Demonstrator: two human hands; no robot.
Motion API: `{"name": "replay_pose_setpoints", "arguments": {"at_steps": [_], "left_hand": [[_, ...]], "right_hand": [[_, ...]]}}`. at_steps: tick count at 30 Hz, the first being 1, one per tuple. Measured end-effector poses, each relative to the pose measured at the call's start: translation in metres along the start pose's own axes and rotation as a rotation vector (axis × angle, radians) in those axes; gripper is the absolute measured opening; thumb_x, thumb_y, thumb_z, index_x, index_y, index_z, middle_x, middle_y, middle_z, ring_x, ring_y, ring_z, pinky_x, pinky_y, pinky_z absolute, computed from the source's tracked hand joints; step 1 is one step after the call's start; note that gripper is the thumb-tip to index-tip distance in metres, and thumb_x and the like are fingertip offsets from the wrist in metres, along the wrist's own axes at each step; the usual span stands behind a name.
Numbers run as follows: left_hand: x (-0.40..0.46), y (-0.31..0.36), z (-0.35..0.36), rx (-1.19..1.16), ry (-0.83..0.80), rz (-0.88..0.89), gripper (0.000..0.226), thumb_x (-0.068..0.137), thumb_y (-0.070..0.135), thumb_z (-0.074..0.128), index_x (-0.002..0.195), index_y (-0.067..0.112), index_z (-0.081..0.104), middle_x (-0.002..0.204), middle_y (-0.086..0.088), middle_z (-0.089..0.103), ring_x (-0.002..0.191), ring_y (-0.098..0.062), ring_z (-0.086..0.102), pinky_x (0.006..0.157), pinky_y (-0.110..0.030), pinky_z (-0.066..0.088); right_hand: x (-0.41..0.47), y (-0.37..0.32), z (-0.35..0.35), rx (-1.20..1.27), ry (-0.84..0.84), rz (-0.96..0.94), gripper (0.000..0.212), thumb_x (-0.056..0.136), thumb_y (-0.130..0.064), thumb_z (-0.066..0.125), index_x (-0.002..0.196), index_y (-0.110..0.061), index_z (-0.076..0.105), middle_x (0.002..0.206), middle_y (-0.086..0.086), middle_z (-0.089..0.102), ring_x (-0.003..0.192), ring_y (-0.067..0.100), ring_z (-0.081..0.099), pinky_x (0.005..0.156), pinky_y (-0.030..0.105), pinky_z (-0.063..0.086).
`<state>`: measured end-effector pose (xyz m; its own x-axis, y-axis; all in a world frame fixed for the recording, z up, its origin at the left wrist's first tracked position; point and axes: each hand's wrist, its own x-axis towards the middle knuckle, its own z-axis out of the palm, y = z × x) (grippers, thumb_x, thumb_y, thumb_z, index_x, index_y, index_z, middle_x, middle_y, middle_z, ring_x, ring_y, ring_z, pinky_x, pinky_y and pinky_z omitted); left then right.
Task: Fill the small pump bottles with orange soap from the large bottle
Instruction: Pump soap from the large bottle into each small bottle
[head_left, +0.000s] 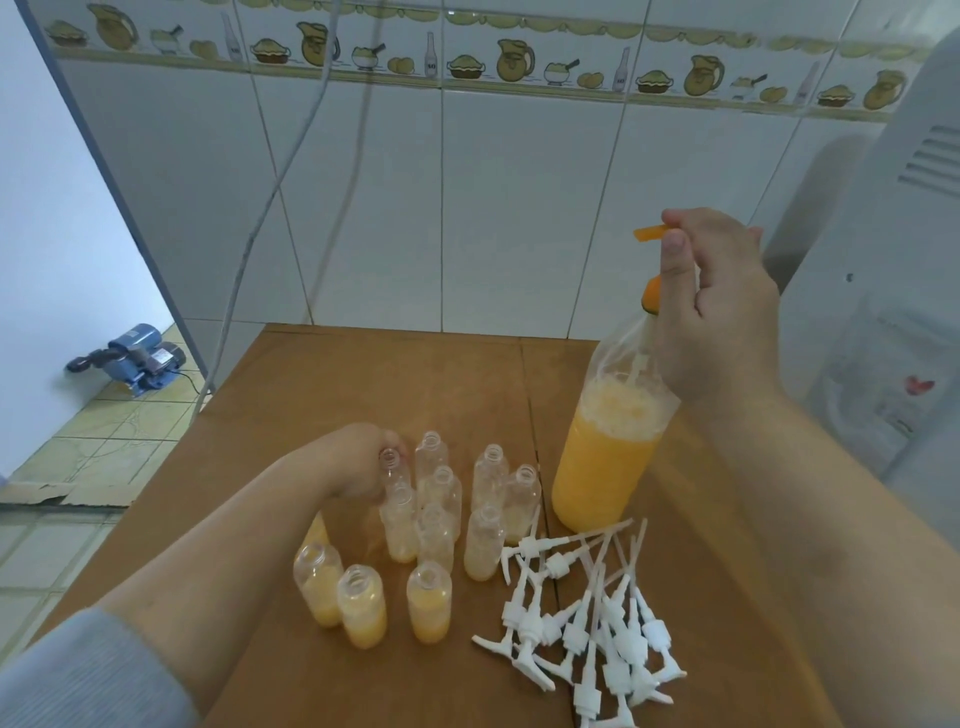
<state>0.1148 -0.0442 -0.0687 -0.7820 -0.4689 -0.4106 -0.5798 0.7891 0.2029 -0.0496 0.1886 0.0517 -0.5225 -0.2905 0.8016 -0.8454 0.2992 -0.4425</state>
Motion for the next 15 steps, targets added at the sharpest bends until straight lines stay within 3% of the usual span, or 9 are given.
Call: {"name": "replay_pose_setpoints", "arguments": {"at_steps": [3, 8, 10, 12, 15], "left_hand": [[-0.004, -0.006, -0.002, -0.065, 0.055, -0.024, 0.054, 0.074, 0.018, 0.075, 0.124, 0.025, 0.055, 0.11, 0.003, 0.058, 0.1, -0.017, 0.057, 0.08, -0.027, 0.048], [-0.038, -0.021, -0.043, -0.416, 0.317, 0.001, 0.032, 0.06, 0.035, 0.077, 0.088, 0.025, 0.065, 0.091, 0.002, 0.067, 0.086, -0.015, 0.062, 0.073, -0.029, 0.048], [-0.052, -0.014, -0.06, -0.693, 0.475, 0.115, 0.043, 0.053, 0.046, 0.076, 0.091, 0.026, 0.069, 0.093, 0.004, 0.07, 0.091, -0.014, 0.064, 0.086, -0.035, 0.05], [-0.061, 0.007, -0.072, -0.975, 0.588, 0.289, 0.034, 0.063, 0.034, 0.081, 0.094, 0.023, 0.07, 0.095, 0.003, 0.07, 0.095, -0.016, 0.064, 0.094, -0.037, 0.048], [-0.064, 0.054, -0.084, -1.408, 0.551, 0.519, 0.015, 0.072, 0.028, 0.073, 0.085, 0.021, 0.073, 0.081, 0.009, 0.067, 0.084, -0.01, 0.063, 0.088, -0.033, 0.05]], "right_hand": [[0.0, 0.0, 0.0, -0.019, -0.004, -0.018, 0.04, 0.102, -0.03, 0.032, 0.121, -0.007, 0.058, 0.122, 0.005, 0.058, 0.119, 0.01, 0.047, 0.116, 0.044, 0.019], [0.003, 0.004, -0.004, -0.116, -0.071, -0.065, 0.042, 0.102, -0.031, 0.03, 0.127, -0.007, 0.054, 0.131, 0.008, 0.055, 0.135, 0.022, 0.036, 0.113, 0.015, -0.003], [0.004, 0.006, -0.005, -0.126, -0.106, -0.069, 0.044, 0.102, -0.032, 0.03, 0.131, -0.006, 0.051, 0.137, 0.009, 0.05, 0.139, 0.021, 0.031, 0.113, 0.014, -0.003], [0.004, 0.007, -0.005, -0.142, -0.122, -0.077, 0.046, 0.102, -0.034, 0.029, 0.133, -0.006, 0.049, 0.142, 0.01, 0.046, 0.14, 0.02, 0.028, 0.114, 0.017, -0.001], [0.003, 0.008, -0.006, -0.146, -0.119, -0.092, 0.045, 0.102, -0.033, 0.03, 0.132, -0.007, 0.05, 0.138, 0.008, 0.049, 0.137, 0.019, 0.032, 0.114, 0.015, -0.001]]}}
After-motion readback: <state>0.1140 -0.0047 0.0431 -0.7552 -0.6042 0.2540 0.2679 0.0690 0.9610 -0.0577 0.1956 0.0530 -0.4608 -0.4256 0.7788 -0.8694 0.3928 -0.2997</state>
